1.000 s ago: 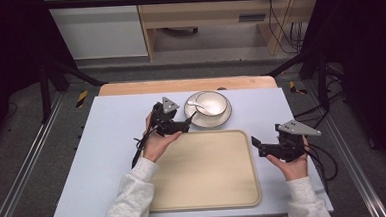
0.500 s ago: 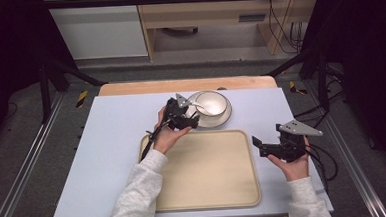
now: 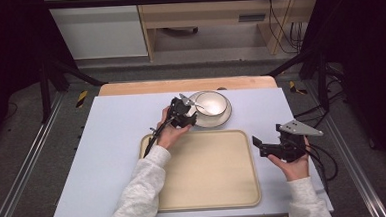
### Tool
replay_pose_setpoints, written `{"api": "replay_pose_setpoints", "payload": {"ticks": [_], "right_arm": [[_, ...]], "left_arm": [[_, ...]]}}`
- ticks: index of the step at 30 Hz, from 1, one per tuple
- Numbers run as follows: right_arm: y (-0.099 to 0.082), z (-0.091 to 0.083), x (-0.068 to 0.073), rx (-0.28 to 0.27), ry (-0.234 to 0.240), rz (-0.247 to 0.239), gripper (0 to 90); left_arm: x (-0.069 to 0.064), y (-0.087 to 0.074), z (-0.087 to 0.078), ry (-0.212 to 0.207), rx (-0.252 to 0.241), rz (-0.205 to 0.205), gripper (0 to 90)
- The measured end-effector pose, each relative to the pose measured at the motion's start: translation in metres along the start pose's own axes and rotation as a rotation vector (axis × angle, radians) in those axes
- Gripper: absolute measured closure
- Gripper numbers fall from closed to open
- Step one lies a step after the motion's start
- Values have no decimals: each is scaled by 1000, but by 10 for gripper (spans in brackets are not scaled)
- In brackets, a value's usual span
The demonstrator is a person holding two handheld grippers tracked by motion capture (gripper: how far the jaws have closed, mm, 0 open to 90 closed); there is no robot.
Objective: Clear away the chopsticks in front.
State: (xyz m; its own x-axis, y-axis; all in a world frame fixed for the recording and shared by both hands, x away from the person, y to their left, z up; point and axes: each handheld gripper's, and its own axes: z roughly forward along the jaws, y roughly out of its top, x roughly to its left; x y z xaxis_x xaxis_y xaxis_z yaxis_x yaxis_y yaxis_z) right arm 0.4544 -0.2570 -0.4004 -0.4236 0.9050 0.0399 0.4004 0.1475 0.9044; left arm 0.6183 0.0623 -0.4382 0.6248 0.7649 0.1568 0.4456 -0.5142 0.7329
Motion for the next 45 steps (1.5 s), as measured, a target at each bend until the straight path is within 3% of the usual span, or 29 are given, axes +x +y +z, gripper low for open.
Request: {"api": "replay_pose_setpoints", "payload": {"ticks": [5, 7, 11, 12, 20, 24, 31, 37, 45], "right_arm": [[0, -1, -1, 0, -2, 1, 49], [-1, 0, -1, 2, -2, 1, 49], [-1, 0, -1, 3, -1, 5, 49], [-1, 0, -1, 3, -1, 4, 49], [-1, 1, 0, 10, 0, -1, 49], [0, 0, -2, 2, 1, 8, 50], [-1, 0, -1, 3, 4, 8, 50], [0, -1, -3, -1, -4, 6, 51], [0, -1, -2, -1, -3, 6, 52]], "left_arm": [[1, 0, 8, -13, 6, -13, 626], [0, 0, 11, 4, 17, -1, 668], [0, 0, 15, -10, 25, 8, 712], [0, 0, 15, -30, 29, 3, 729], [-2, -1, 19, -33, 54, 4, 826], [-2, -1, 18, -29, 59, 0, 833], [0, 0, 16, -31, 69, -57, 853], [1, 1, 7, 9, 72, -53, 856], [7, -1, -6, 21, 63, -74, 857]]}}
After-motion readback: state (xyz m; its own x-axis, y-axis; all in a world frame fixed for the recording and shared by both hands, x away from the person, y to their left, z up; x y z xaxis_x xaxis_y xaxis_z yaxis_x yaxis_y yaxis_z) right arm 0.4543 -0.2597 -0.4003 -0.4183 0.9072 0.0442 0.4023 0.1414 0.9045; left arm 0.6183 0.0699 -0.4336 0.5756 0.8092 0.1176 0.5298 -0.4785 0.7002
